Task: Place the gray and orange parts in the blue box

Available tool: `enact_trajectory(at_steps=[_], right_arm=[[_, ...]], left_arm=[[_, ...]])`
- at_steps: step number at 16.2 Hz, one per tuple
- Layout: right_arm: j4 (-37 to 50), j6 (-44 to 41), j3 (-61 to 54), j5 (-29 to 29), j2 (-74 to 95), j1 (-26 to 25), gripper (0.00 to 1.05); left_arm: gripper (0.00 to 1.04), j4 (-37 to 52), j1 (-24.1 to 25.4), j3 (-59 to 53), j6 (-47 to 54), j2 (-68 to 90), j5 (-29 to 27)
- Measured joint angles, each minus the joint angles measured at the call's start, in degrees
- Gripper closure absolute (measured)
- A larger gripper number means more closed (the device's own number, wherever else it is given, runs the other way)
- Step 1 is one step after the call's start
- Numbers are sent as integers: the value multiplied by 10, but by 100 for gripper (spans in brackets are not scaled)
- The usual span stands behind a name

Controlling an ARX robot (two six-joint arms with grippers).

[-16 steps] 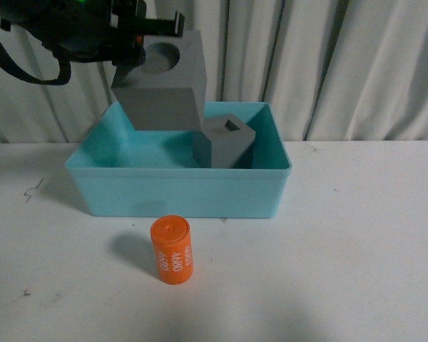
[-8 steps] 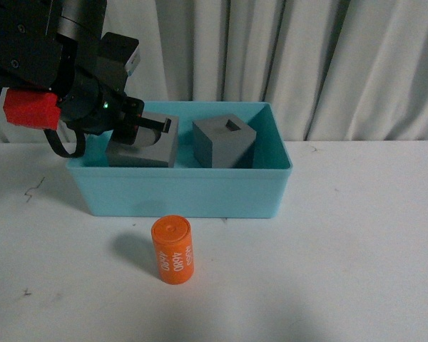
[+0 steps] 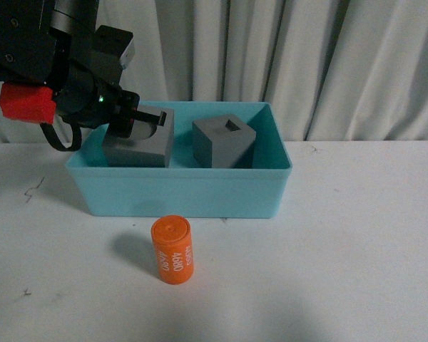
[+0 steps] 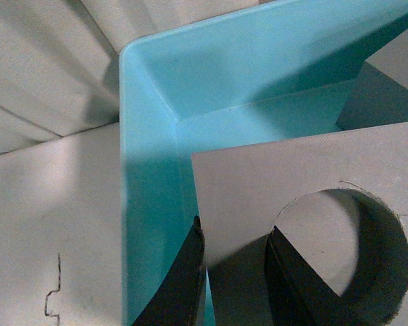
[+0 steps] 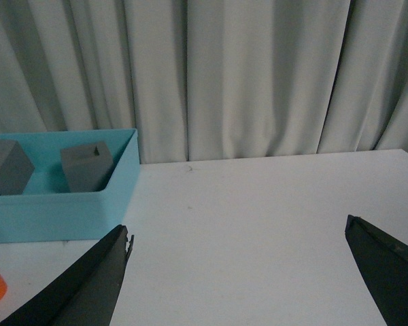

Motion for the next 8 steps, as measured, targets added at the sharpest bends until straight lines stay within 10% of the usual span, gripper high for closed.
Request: enact_trajectory(at_steps=[2, 8], right_arm=[[0, 0, 0, 0, 0, 0, 6], [0, 0, 0, 0, 0, 0, 6]], left_arm=[[83, 0, 3, 0, 0, 0, 0], [15, -4, 20, -51, -11, -41, 26]])
